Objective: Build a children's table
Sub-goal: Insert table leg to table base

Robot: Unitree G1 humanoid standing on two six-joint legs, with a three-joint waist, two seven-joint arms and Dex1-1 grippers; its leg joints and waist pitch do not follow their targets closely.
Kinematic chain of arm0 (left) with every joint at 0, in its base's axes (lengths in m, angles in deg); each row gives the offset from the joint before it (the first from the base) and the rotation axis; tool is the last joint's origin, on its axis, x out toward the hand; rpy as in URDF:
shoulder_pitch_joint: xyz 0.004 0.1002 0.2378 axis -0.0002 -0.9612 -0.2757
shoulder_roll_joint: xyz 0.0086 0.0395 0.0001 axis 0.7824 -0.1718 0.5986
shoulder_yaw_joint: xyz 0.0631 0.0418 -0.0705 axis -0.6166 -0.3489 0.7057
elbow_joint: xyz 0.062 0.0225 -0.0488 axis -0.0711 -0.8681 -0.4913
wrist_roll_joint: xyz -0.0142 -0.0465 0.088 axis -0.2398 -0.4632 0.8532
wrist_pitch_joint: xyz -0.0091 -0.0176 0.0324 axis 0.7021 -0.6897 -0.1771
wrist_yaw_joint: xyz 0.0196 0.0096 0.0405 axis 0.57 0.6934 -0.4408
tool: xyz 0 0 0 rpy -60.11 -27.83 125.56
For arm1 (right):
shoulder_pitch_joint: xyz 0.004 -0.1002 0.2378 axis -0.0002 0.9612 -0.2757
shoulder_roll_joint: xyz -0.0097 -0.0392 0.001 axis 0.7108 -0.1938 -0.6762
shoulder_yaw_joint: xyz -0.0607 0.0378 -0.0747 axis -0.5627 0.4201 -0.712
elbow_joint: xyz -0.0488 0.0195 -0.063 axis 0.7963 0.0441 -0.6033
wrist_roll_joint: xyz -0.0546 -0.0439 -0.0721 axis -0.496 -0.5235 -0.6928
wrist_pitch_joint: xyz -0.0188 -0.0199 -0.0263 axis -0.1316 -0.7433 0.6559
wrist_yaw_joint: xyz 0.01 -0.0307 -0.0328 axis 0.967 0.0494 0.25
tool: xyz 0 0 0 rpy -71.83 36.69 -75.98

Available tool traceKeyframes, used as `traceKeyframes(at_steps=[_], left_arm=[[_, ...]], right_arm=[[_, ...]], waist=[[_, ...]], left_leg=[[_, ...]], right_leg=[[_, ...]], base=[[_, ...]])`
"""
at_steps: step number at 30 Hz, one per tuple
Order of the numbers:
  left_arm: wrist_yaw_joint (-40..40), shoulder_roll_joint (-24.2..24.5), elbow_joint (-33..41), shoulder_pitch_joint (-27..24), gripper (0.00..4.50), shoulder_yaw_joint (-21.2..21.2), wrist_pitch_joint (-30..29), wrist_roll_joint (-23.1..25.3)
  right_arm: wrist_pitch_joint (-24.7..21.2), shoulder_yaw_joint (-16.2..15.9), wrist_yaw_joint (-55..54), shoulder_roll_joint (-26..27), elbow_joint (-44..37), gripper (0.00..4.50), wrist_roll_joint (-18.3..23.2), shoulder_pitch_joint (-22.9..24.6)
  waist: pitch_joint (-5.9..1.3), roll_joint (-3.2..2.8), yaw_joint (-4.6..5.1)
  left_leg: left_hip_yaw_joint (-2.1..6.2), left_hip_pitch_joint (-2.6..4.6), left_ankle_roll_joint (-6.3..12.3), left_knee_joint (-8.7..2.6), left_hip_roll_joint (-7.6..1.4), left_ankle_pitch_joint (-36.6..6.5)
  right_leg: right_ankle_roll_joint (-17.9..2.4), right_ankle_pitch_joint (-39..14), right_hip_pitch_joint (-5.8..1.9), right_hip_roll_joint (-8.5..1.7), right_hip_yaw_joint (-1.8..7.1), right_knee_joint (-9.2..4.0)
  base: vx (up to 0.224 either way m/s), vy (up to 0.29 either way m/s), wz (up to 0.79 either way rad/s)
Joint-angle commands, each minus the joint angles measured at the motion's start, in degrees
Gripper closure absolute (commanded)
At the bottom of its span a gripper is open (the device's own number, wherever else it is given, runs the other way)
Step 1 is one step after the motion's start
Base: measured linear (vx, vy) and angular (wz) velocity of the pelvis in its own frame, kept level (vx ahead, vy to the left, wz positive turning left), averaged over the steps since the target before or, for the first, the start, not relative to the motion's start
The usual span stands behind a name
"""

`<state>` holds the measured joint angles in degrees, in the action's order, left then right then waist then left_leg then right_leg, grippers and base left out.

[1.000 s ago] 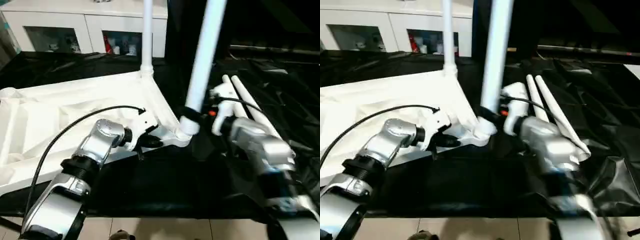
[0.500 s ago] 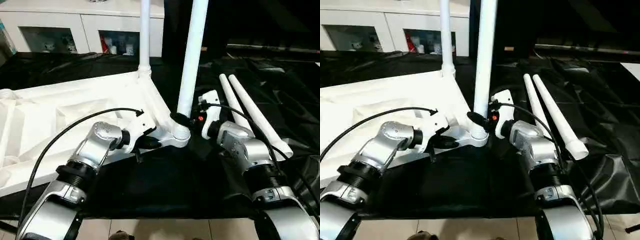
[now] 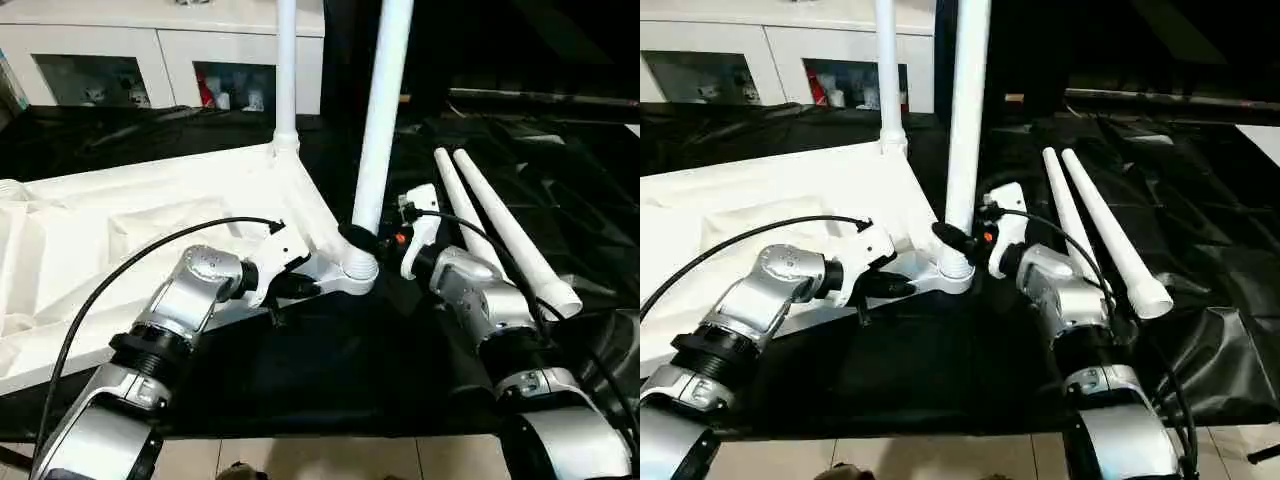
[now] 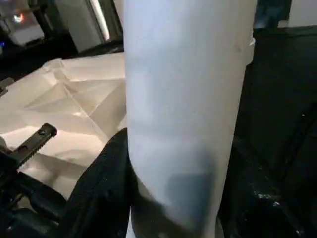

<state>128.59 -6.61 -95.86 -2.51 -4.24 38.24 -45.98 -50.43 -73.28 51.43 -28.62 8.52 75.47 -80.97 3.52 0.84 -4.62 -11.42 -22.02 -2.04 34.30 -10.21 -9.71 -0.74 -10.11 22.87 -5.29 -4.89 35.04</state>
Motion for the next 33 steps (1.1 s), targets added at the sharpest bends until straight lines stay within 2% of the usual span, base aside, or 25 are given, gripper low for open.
traceKeyframes(at_steps=[1,6,12,18,23,27,33], left_arm=[[-0.41,-1.19,0.97,-0.06,4.5,1.71,0.64,-2.88],[-1.35,-1.44,0.41,0.17,4.5,2.12,0.99,-2.88],[-2.53,-1.77,-0.38,0.71,4.5,2.69,1.32,-2.97],[-2.87,-2.01,-0.83,0.92,4.5,2.9,1.48,-3.01],[-3.14,-2.21,-1.18,1.09,4.5,3.03,1.55,-3.09],[-3.3,-2.2,-1.27,1.12,4.5,2.93,1.69,-3.14],[-2.83,-1.69,-1.05,0.81,4.5,2.47,2.03,-2.74]], right_arm=[[0.17,0.52,-1.21,0.07,4.6,2.61,-0.88,3.09],[5.17,1.59,-2.02,1.71,4.32,2.61,-0.95,6.38],[11.44,-0.08,-2.97,3.15,1.28,2.62,-3.1,9.92],[15.72,-0.06,-4.36,4.61,0.29,2.62,-4.13,11.28],[17.58,-0.33,-5.36,5.25,0.06,2.62,-4.33,12.06],[18.8,-0.8,-5.51,5.55,0.32,2.62,-5.22,12.42],[18.94,-3.97,-3.98,4.57,2.05,2.62,-8.49,12.08]], waist=[[-4.21,-0.2,-0.14],[-4.19,-0.29,-0.29],[-4.18,-0.37,-0.37],[-3.99,-0.29,-0.28],[-3.86,-0.17,-0.28],[-3.85,-0.15,-0.21],[-3.7,-0.32,-0.16]], left_leg=[[1.67,1.46,0.43,-4.4,-3.47,-13.68],[1.7,1.49,0.26,-4.51,-3.51,-14.7],[1.77,1.47,0.34,-4.67,-3.52,-15.4],[1.86,1.51,0.09,-4.86,-3.54,-17.09],[1.93,1.54,0.11,-4.94,-3.53,-18.12],[1.98,1.45,0.03,-5.09,-3.58,-18.26],[2.01,1.56,-0.23,-5.13,-3.56,-19.34]], right_leg=[[-12.96,-13.44,-2.42,-4.37,3.19,-4.23],[-12.66,-14.11,-2.32,-4.4,3.2,-4.41],[-12.17,-15.1,-2.25,-4.41,3.22,-4.55],[-11.23,-18.37,-2.01,-4.43,3.25,-4.96],[-10.46,-20.73,-1.87,-4.54,3.29,-5.27],[-10.49,-20.17,-1.9,-4.44,3.31,-5.16],[-10.05,-21.99,-1.75,-4.48,3.35,-5.47]], base=[[0.0,0.0,0.0],[0.0,0.0,0.0],[0.0,0.0,0.0],[0.0,0.0,0.0],[0.0,0.0,0.0],[0.0,0.0,0.0],[0.0,0.0,0.0]])
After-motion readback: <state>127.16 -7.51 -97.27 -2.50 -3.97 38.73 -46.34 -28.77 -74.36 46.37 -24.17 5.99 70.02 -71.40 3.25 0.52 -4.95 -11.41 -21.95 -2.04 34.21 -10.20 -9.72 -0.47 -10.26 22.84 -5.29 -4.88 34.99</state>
